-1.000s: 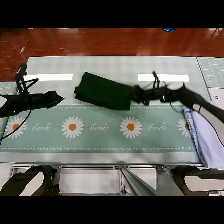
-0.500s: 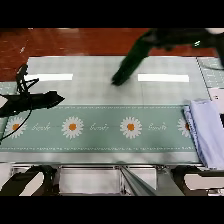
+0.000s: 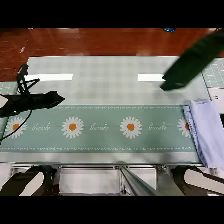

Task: Fold the shirts.

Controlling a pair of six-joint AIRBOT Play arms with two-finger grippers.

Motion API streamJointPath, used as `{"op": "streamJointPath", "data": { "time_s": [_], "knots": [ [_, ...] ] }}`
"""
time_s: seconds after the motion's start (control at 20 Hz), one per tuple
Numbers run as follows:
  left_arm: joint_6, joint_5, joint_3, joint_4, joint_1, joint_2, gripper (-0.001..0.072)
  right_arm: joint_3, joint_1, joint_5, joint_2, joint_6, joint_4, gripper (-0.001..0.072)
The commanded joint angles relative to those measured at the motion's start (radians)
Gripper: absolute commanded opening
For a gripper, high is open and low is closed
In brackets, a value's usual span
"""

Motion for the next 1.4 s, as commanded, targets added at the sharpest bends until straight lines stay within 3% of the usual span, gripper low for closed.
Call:
{"op": "streamJointPath", "data": {
  "time_s": [0.0,0.2,0.4,0.6,0.65,0.75,0.85,0.95,1.05,1.15,1.2,1.25,1.3,1.35],
  "knots": [
    [0.000,0.001,0.000,0.000,0.000,0.000,0.0019,-0.101,-0.151,0.131,0.119,0.042,-0.121,0.0023],
    [0.000,0.004,0.000,0.000,0.000,0.000,0.0019,-0.344,-0.340,0.187,0.294,0.040,-0.226,0.0023],
    [0.000,0.005,0.000,0.000,0.000,0.000,0.0019,-0.594,-0.542,0.249,0.459,0.040,-0.521,0.0023],
    [0.001,0.013,0.000,0.000,0.000,0.000,0.0019,-0.831,-0.702,0.269,0.555,-0.065,-0.730,0.0027],
    [0.001,0.019,0.000,0.000,0.000,0.000,0.0019,-0.885,-0.718,0.272,0.565,-0.049,-0.753,0.0068],
    [0.004,0.025,0.000,0.001,0.000,-0.001,0.0020,-0.973,-0.722,0.266,0.569,-0.016,-0.738,0.0425],
    [0.029,0.105,0.003,0.002,0.005,-0.006,0.0021,-0.980,-0.722,0.219,0.544,-0.019,-0.687,0.0412],
    [0.001,0.246,0.066,-0.009,0.066,-0.009,0.0020,-0.919,-0.722,0.118,0.508,-0.020,-0.486,0.0358],
    [0.013,0.234,0.237,-0.029,0.113,-0.035,0.0019,-0.830,-0.699,-0.027,0.472,-0.102,-0.115,0.0025],
    [0.026,0.147,0.459,-0.029,0.085,-0.110,0.0018,-0.744,-0.540,-0.179,0.425,-0.185,0.177,0.0024],
    [0.026,0.093,0.570,-0.029,0.042,-0.163,0.0018,-0.693,-0.406,-0.225,0.391,-0.210,0.217,0.0024],
    [0.026,0.048,0.661,-0.003,-0.011,-0.213,0.0018,-0.636,-0.235,-0.269,0.348,-0.224,0.204,0.0024],
    [-0.006,0.011,0.747,0.118,-0.079,-0.265,0.0017,-0.582,-0.053,-0.321,0.298,-0.227,0.156,0.0024],
    [-0.129,-0.017,0.799,0.292,-0.144,-0.304,0.0017,-0.533,0.105,-0.362,0.247,-0.227,0.080,0.0024]
  ]
}}
